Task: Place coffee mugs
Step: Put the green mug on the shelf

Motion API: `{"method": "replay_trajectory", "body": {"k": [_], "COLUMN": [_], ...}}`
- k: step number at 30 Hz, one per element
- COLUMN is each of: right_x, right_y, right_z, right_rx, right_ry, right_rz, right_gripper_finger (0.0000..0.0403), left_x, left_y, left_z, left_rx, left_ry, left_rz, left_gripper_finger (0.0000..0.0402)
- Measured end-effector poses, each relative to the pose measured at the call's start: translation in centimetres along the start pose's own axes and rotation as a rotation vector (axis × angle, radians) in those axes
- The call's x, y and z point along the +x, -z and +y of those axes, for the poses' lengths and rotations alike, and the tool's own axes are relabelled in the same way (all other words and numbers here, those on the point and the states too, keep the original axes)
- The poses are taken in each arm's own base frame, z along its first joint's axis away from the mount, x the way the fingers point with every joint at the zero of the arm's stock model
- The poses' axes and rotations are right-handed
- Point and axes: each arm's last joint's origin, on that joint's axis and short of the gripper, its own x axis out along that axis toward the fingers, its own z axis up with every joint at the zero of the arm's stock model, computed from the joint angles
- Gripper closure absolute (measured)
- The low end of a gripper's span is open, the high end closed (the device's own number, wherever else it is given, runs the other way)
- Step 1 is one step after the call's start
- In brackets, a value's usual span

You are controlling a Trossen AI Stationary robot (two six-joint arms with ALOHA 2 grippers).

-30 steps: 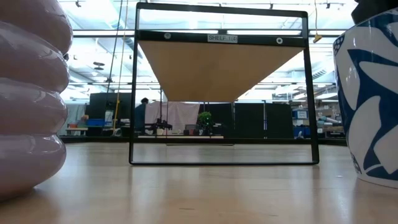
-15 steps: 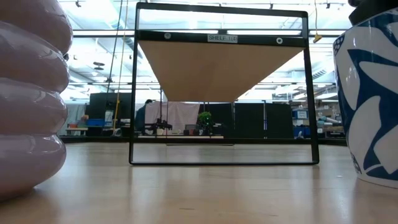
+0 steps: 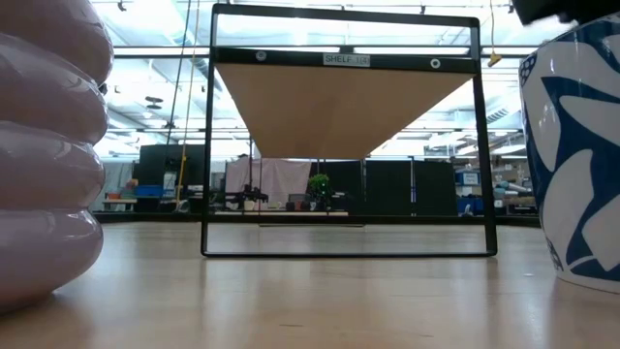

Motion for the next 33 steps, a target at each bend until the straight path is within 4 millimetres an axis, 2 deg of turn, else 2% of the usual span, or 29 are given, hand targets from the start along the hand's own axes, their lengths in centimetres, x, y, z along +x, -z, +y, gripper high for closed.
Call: {"method": "replay_trajectory", "body": {"k": [9, 23, 29, 33], "right_x": [-4.0, -10.5, -12.0, -12.5], "right_y": [-1.7, -4.8, -6.4, -8.0], "right_z": [-2.0, -5.5, -6.2, -6.5], "right_rx": [-0.107, -0.112, -0.154, -0.169], "right_ry": [0.093, 0.233, 0.203, 0.2], "right_rz": [-0.023, -0.273, -0.439, -0.455], "right_gripper_finger": [0.0369, 0.037, 0.037, 0.037], "left_x": [0.0, 0.0, 0.0, 0.0], "left_y": [0.0, -0.2, -0.3, -0.3], "left_z": [0.1, 0.1, 0.1, 0.1], "left_rx": [0.008, -0.001, -0.003, -0.003], "left_ry": [-0.019, -0.049, -0.052, -0.052], "left_rz": [0.0, -0.024, -0.03, -0.03], "left_gripper_finger": [0.0271, 0.0271, 0.0271, 0.0271]}}
